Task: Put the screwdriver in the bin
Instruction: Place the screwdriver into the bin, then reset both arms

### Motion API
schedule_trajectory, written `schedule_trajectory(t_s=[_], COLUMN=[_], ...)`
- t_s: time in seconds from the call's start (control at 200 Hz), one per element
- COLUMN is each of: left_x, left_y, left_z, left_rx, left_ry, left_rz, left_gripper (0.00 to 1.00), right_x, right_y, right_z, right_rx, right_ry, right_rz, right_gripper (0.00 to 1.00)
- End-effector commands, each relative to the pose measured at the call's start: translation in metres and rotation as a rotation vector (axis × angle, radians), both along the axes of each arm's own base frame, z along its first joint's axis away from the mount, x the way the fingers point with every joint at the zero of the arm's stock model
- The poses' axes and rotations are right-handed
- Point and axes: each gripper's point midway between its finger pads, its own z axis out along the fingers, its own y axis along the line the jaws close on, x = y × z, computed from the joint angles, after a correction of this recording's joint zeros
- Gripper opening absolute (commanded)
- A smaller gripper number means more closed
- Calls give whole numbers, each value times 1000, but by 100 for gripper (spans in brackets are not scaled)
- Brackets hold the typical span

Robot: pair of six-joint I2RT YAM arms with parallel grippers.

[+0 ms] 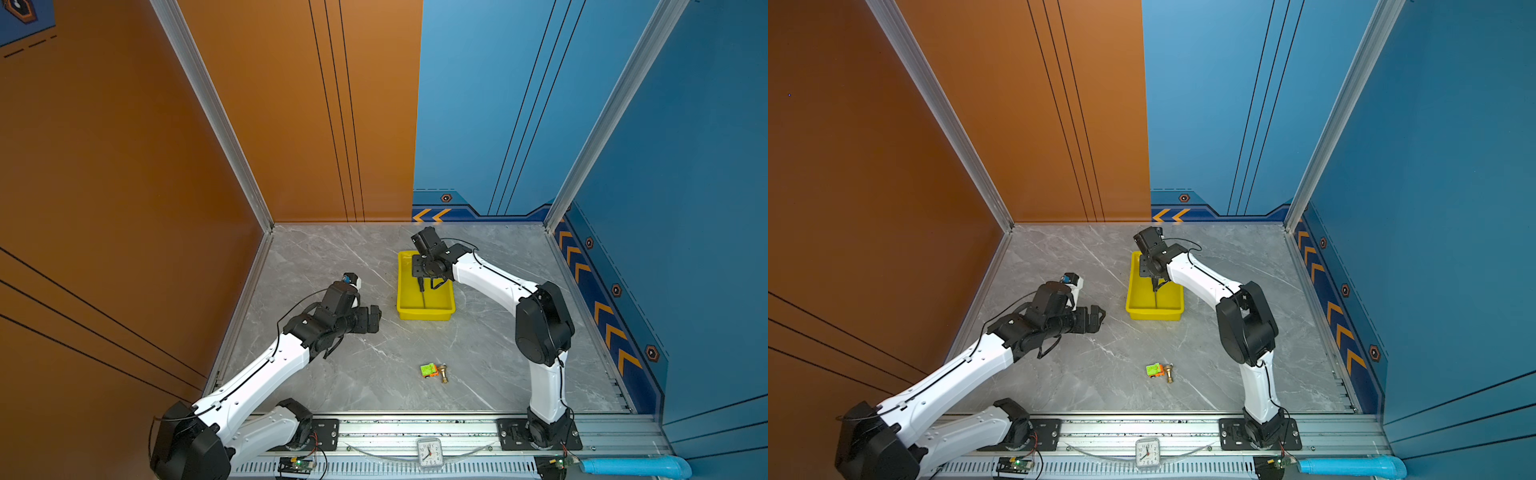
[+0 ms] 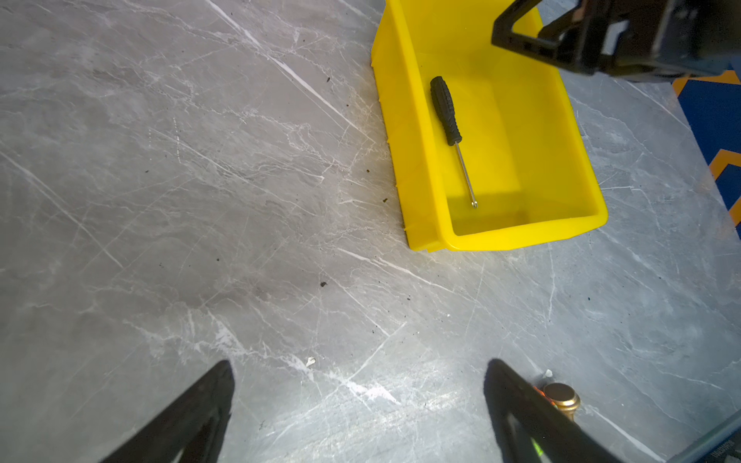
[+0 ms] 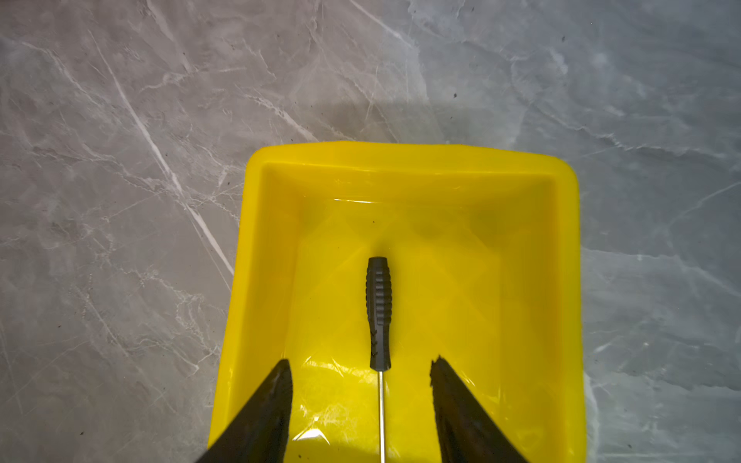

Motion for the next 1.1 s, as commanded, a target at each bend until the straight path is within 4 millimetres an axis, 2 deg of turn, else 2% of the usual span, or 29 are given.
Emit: schedule_trajectory(t_s=[0.0,0.135,0.275,0.516,0.676,0.761,0.891,1.016,1.061,1.096], left_x=[-4,-6,-6,-5,-5,-5,-5,-5,-3,-1], left_y=[10,26,51,90,115,128,146,167,171,171], left_z=[-4,-4,-7,4,6,4,5,6,5,4], left_rx=[30,86,149,254,322,362,430,509,526,532], left_ry=[-1,-9,-16,-101,-138,-150,-182,-243,-278,-312], left_rz=[1,19,92,222,311,351,413,482,485,480], left_gripper=[98,98,98,98,98,98,98,98,98,98], right_x=[-17,-42,-65,-97,-113,-120,-129,-140,-143,-143], right_y=[-16,-38,-64,-109,-142,-171,-220,-271,-284,-286], right_z=[24,41,52,60,69,73,64,38,30,24], right_rx=[-40,-53,-71,-119,-120,-137,-107,-117,-127,-121], right_ry=[-50,-82,-113,-162,-230,-276,-302,-290,-291,-306], right_rz=[-3,-7,-27,-60,-92,-160,-275,-433,-471,-464], right_gripper=[63,70,79,100,100,100,100,100,100,100])
